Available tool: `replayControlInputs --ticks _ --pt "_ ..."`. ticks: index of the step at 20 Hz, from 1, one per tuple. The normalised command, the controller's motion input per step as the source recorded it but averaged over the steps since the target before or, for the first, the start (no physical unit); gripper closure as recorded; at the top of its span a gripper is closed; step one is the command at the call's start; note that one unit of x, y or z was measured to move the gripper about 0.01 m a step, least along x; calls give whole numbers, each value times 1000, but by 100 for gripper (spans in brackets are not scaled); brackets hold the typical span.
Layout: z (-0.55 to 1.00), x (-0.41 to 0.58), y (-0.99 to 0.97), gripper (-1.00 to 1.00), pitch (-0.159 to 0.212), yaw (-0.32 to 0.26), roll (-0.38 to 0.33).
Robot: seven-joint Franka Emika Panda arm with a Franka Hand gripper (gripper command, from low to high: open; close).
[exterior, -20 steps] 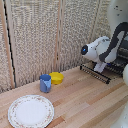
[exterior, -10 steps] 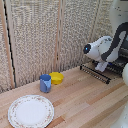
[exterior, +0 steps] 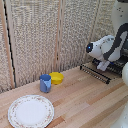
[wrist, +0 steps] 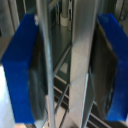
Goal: Kindly employ your clamp to softly take hold of the bread. Delicately rest it on the oven pan, verifying that it is even on the surface. Using your clamp and attentiveness, smoothly glide the pan into the oven and along the appropriate brackets, securing it in position.
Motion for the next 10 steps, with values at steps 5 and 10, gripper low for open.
replayControlInputs --ticks 5,10 --pt "282 -36 -842 100 -17 83 -60" --pt "145 71 -264 -100 11 40 -50"
